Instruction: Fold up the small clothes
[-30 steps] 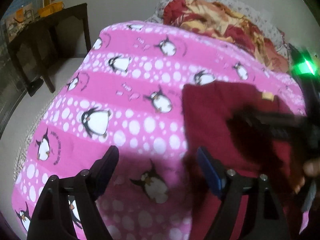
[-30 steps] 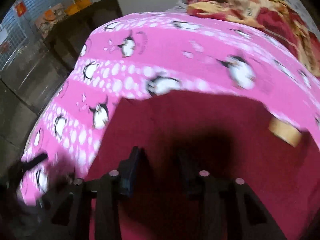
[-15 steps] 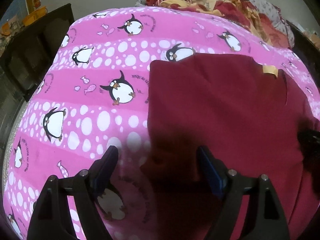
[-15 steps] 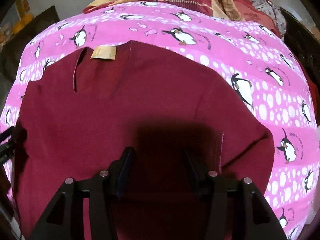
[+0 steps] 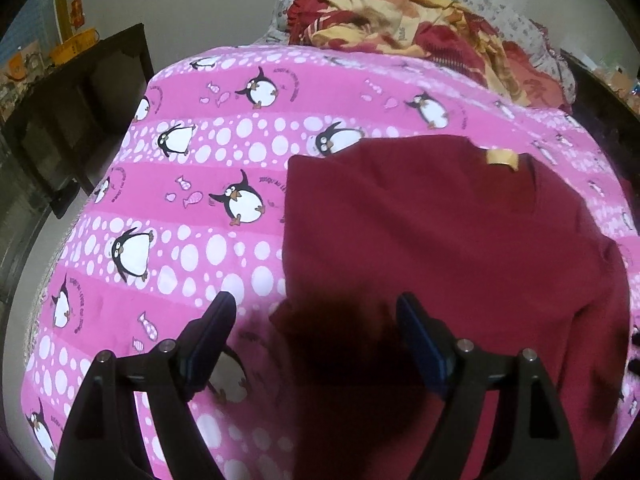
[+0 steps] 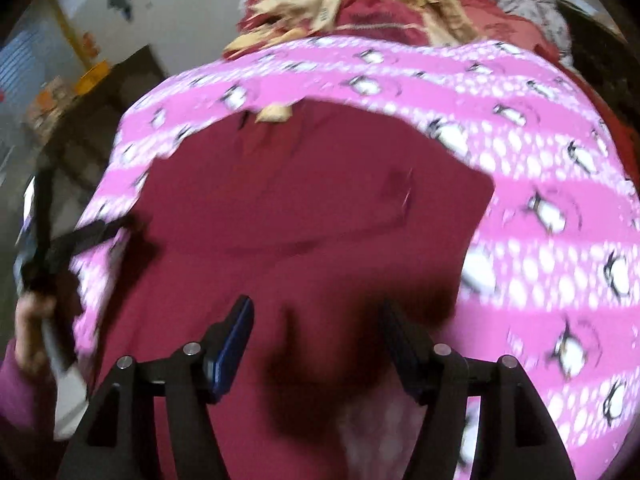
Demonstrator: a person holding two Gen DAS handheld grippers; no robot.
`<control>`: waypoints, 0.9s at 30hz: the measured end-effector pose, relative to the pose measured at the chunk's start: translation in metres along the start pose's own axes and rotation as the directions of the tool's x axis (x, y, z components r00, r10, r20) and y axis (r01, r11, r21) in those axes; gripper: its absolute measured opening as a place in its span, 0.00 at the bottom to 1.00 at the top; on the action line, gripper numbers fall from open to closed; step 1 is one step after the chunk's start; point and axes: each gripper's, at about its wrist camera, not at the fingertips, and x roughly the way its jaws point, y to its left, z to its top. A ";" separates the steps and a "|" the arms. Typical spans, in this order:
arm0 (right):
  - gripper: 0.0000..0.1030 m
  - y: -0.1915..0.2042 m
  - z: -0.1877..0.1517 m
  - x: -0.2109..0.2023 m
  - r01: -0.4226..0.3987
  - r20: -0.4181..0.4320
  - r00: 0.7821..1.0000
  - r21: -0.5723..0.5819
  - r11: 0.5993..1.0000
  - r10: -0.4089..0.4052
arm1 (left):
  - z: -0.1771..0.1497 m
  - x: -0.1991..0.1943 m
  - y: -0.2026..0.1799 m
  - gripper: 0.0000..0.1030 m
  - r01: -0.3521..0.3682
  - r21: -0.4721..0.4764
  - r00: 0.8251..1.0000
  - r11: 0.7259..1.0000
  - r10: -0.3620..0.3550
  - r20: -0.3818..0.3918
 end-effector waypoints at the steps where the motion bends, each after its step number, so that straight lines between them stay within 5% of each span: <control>1: 0.67 0.003 -0.011 -0.005 0.004 -0.012 1.000 -0.010 1.000 -0.004 | -0.001 -0.002 -0.001 0.79 0.002 0.004 1.000 1.000 -0.002 0.001; 6: 0.67 0.006 -0.049 -0.013 -0.036 -0.063 0.997 -0.025 0.999 0.035 | -0.008 -0.014 -0.007 0.79 0.010 0.011 1.000 1.000 -0.010 0.004; 11: 0.67 0.018 -0.079 -0.022 -0.179 -0.083 0.981 -0.027 0.983 0.176 | -0.017 -0.024 -0.011 0.79 0.005 0.029 1.000 1.000 -0.005 0.005; 19: 0.61 0.031 -0.075 -0.008 -0.279 -0.047 0.958 0.047 0.959 0.281 | -0.024 -0.036 -0.017 0.79 0.013 0.044 1.000 0.999 -0.014 0.002; 27: 0.50 0.032 -0.081 0.018 -0.259 -0.094 0.958 0.109 0.960 0.270 | -0.026 -0.041 -0.011 0.79 0.017 0.015 1.000 1.000 -0.017 -0.003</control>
